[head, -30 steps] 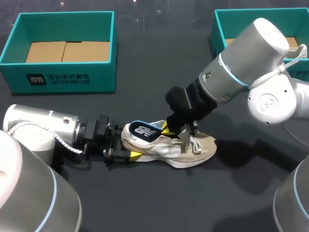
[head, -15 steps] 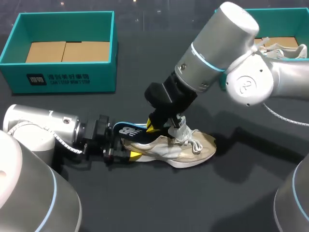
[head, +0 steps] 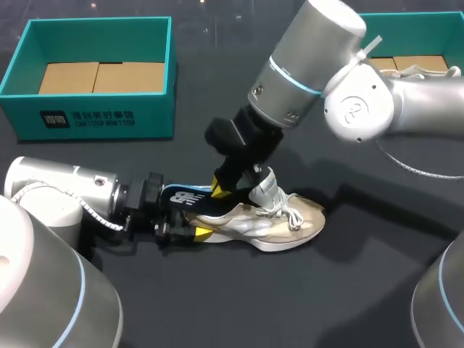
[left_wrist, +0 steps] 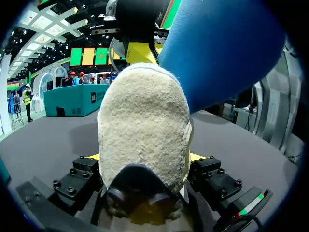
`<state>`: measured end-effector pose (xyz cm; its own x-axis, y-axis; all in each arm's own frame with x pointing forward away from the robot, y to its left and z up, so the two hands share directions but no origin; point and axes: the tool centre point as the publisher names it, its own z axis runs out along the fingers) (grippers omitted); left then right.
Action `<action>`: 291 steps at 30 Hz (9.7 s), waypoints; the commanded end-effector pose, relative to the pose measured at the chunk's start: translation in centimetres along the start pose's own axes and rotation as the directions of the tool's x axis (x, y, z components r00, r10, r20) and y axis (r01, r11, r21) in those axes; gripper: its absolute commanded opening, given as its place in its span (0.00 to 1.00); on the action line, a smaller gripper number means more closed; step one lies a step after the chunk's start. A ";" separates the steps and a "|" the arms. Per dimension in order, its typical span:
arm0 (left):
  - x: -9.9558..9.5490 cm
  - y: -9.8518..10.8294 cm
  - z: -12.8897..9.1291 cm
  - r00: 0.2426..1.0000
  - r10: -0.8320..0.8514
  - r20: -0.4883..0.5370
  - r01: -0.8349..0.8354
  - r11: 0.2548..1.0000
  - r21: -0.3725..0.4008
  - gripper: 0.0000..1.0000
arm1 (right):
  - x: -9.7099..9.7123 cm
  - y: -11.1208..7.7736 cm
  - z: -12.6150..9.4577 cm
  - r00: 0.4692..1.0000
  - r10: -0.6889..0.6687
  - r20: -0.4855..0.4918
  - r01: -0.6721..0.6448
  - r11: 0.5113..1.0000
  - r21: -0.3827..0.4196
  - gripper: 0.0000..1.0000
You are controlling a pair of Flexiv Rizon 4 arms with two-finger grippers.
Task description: Take the shoe out of the shoebox, open the shoe tongue, remove and reinsert the insole, then place the shoe into the shoebox
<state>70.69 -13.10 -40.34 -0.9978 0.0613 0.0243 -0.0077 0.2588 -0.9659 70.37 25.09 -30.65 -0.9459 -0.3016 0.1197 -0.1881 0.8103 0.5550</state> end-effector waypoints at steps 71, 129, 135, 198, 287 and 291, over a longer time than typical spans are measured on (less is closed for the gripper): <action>0.0 0.1 0.2 1.000 0.000 0.002 0.000 1.000 -0.001 0.00 | 0.3 1.4 2.7 0.967 0.233 -0.101 -0.241 0.968 -0.073 0.00; 0.0 0.1 0.2 1.000 0.000 0.002 0.000 1.000 -0.001 0.00 | -0.6 11.2 -13.8 0.985 0.167 0.030 -0.118 0.801 -0.587 0.00; 0.0 0.1 0.2 1.000 0.000 0.002 0.000 1.000 -0.001 0.00 | 1.9 10.4 -18.7 0.961 0.271 0.052 -0.156 0.688 -0.708 0.00; 0.0 0.1 0.2 1.000 0.000 0.002 0.000 1.000 -0.001 0.00 | 15.8 4.4 -21.5 0.854 0.520 0.009 -0.184 0.318 -0.930 0.00; 0.5 -0.3 -0.4 1.000 0.015 -0.022 -0.015 1.000 0.026 1.00 | 22.9 1.8 -21.7 0.717 0.695 0.059 -0.238 0.323 -0.916 0.00; 0.5 -0.2 -0.5 0.999 0.004 -0.034 -0.004 1.000 0.008 1.00 | 22.9 1.8 -21.7 0.717 0.695 0.059 -0.238 0.323 -0.916 0.00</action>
<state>70.03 -12.78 -40.22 -0.9957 0.0901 0.0232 -0.0008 0.2409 -0.9705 54.87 8.76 -9.34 -0.9094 0.0395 0.4141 0.4064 -0.1283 0.9046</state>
